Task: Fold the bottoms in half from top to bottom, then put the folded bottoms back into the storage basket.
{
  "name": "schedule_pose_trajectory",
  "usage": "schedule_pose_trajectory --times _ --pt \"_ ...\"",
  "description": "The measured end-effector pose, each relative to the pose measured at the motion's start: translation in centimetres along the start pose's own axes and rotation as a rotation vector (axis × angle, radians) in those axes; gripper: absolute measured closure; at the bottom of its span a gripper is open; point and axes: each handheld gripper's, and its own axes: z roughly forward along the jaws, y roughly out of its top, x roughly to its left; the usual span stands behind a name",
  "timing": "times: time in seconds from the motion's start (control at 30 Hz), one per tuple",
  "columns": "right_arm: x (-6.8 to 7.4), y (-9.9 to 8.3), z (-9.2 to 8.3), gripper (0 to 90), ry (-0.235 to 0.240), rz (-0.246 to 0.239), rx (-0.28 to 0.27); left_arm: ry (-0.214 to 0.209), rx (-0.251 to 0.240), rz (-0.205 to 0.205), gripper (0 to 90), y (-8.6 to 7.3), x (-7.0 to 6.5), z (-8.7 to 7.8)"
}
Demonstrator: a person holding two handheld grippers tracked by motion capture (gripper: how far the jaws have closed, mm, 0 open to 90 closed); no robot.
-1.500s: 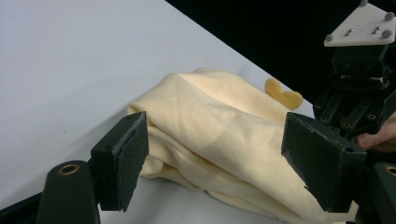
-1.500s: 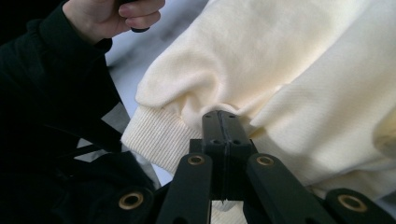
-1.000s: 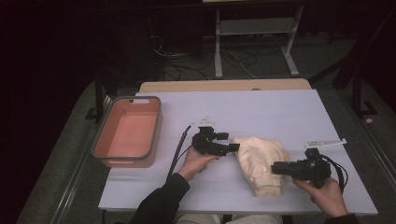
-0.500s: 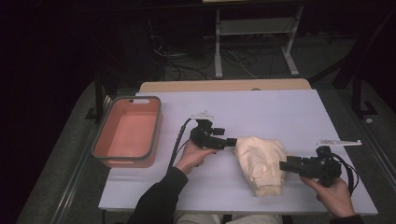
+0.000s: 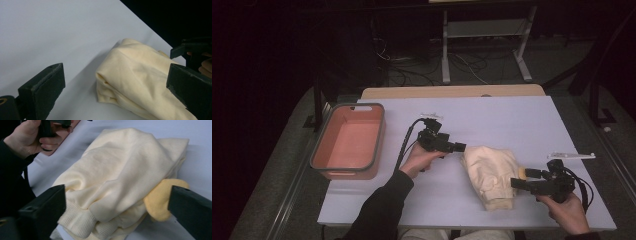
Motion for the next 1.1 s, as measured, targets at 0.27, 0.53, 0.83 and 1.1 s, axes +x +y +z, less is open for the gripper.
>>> schedule_pose_trajectory --times 0.27,0.53,0.83,1.1 --pt "-0.3 -0.6 0.4 0.0 -0.017 0.042 0.002 -0.016 0.042 -0.032 1.6 -0.8 0.8 1.6" --pt "-0.2 -1.3 1.0 0.0 -0.042 0.075 0.06 -0.005 0.098 -0.031 1.6 -1.4 0.7 2.7" --pt "-0.5 -1.5 1.4 0.0 -0.044 0.1 0.102 -0.005 0.135 -0.042 1.6 -2.2 0.7 3.8" --pt "-0.5 -1.6 1.7 2.7 -0.024 0.116 0.133 -0.009 0.129 -0.053 1.4 -2.4 0.7 4.0"
